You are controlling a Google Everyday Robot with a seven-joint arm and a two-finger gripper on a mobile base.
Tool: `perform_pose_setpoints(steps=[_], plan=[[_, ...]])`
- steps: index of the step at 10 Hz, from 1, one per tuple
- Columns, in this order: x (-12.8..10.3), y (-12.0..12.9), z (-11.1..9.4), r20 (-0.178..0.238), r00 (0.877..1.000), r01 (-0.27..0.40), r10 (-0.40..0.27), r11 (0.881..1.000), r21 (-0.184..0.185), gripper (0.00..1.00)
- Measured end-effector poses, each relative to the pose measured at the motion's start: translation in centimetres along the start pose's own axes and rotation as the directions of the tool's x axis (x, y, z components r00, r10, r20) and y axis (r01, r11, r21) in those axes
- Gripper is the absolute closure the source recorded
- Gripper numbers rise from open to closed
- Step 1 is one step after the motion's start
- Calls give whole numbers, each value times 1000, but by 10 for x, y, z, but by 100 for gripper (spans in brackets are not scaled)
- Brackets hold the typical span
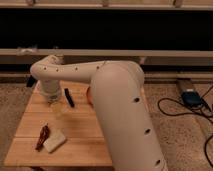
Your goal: Knock the eraser over
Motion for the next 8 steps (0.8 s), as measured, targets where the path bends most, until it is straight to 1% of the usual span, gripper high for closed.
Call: perform_pose_setpoints(steps=[2,4,7,8], plan=[[11,-5,8,-4,1000,-21,21,1000,-15,20],[22,-9,8,-20,999,-34,34,999,-13,20],[50,-17,1,-57,994,-91,92,996,20,20],[60,-19,-2,-71,990,-117,119,993,32,20]])
